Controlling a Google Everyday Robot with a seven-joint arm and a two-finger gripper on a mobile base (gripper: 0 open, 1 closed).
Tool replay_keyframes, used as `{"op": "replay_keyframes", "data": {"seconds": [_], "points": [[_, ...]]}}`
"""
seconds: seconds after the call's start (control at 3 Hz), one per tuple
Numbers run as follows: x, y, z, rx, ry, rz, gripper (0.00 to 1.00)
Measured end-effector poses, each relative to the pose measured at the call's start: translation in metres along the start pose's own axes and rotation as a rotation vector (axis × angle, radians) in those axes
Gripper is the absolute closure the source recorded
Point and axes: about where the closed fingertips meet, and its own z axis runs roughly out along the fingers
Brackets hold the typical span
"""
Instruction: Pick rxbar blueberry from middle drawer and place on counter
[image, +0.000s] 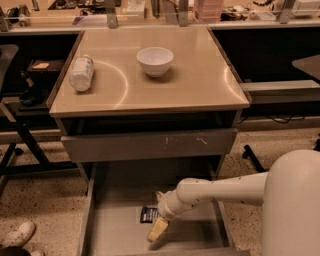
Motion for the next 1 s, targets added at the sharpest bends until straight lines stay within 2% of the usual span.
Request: {"op": "replay_keyframes", "data": {"seconds": [0.67, 1.0], "points": [[0.017, 0.002, 0.019, -0.019, 0.026, 0.005, 0.00], [0.017, 0.002, 0.020, -0.019, 0.027, 0.005, 0.18]]}}
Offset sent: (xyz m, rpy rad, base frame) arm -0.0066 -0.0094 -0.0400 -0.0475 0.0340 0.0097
